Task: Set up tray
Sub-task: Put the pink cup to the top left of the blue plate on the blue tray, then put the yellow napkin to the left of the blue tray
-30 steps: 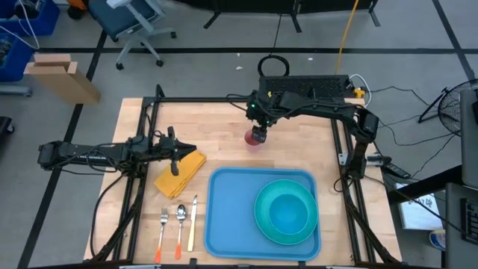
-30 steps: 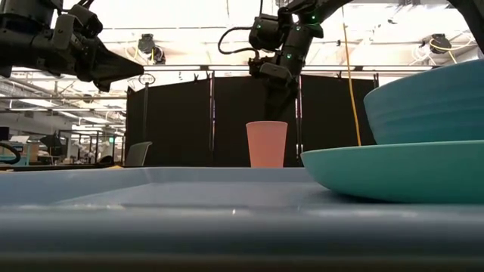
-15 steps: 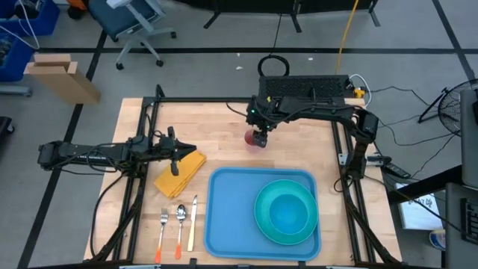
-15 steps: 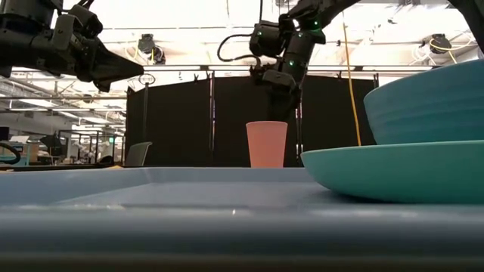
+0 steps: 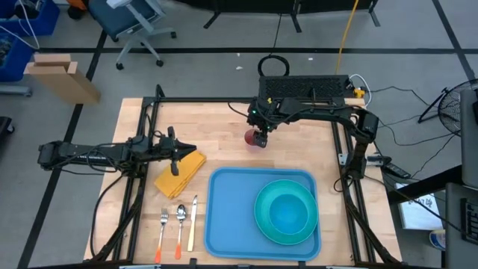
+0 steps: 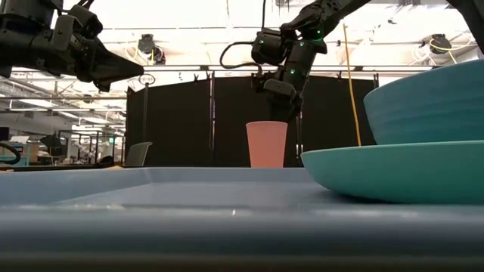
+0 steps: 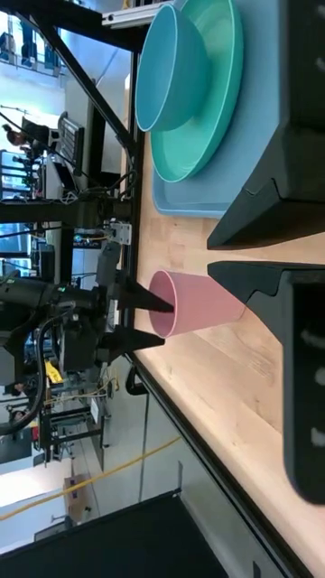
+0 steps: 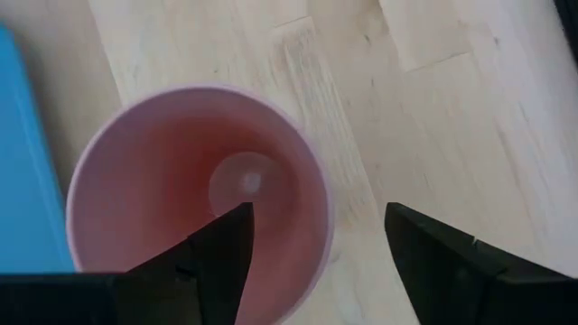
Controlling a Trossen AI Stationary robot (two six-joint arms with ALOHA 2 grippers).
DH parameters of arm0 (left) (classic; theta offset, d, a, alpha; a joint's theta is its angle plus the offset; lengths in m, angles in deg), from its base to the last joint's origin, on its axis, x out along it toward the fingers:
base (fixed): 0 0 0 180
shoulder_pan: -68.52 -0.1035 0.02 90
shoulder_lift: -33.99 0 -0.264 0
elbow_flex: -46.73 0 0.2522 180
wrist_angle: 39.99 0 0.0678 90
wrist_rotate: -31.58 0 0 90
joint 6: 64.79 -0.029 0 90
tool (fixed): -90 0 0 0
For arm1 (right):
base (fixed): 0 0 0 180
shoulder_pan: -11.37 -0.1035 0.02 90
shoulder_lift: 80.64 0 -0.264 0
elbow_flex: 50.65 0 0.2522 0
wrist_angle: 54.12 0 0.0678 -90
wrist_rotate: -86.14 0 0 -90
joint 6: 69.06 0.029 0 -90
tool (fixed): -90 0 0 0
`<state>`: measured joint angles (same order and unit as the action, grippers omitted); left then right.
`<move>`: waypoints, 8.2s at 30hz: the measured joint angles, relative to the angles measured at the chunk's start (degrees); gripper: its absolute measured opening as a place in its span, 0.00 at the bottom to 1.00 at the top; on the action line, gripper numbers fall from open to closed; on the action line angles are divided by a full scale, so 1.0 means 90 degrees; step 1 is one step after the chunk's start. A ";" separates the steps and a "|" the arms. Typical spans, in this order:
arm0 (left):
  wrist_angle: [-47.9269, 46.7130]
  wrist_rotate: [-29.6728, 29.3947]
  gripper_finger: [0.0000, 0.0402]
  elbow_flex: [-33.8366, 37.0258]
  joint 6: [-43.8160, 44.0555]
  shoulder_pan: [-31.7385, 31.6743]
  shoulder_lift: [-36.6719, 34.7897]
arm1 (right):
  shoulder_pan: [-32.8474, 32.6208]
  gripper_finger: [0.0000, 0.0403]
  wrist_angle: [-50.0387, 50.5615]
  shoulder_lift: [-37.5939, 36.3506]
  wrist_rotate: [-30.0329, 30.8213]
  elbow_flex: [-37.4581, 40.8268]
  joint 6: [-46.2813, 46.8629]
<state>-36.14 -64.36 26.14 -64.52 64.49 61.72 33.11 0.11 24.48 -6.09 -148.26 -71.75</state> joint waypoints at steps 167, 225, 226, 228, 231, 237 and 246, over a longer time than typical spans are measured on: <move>-0.5781 0.0049 0.77 -0.3242 0.1803 -0.2857 0.4822 | -0.0206 0.00 -0.6039 -0.9746 -0.2453 0.8561 0.0148; -0.6978 0.1903 0.78 -0.3844 -0.0512 -0.3828 0.6119 | -0.0204 0.00 -0.5467 -0.9746 -0.2442 0.8558 -0.0161; -0.6967 0.1896 0.77 -0.3844 -0.0495 -0.3830 0.6131 | -0.0204 0.00 -0.5464 -0.9746 -0.2442 0.8558 -0.0161; -0.6945 0.1889 0.76 -0.3842 -0.0474 -0.3830 0.6174 | -0.0204 0.00 -0.5462 -0.9746 -0.2442 0.8557 -0.0161; -0.6863 0.1899 0.74 -0.3842 -0.0452 -0.3823 0.6184 | -0.0204 0.00 -0.5447 -0.9746 -0.2442 0.8556 -0.0161; -0.6685 0.1991 0.69 -0.3842 -0.0306 -0.3790 0.6229 | -0.0204 0.00 -0.5445 -0.9746 -0.2439 0.8556 -0.0183; -0.6460 0.1695 0.63 -0.3857 -0.0253 -0.3501 0.6521 | -0.0204 0.00 -0.5438 -0.9746 -0.2438 0.8556 -0.0186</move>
<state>-94.28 -49.11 -8.57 -66.79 32.98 120.41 31.27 -48.82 -63.24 -28.03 -71.26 -73.42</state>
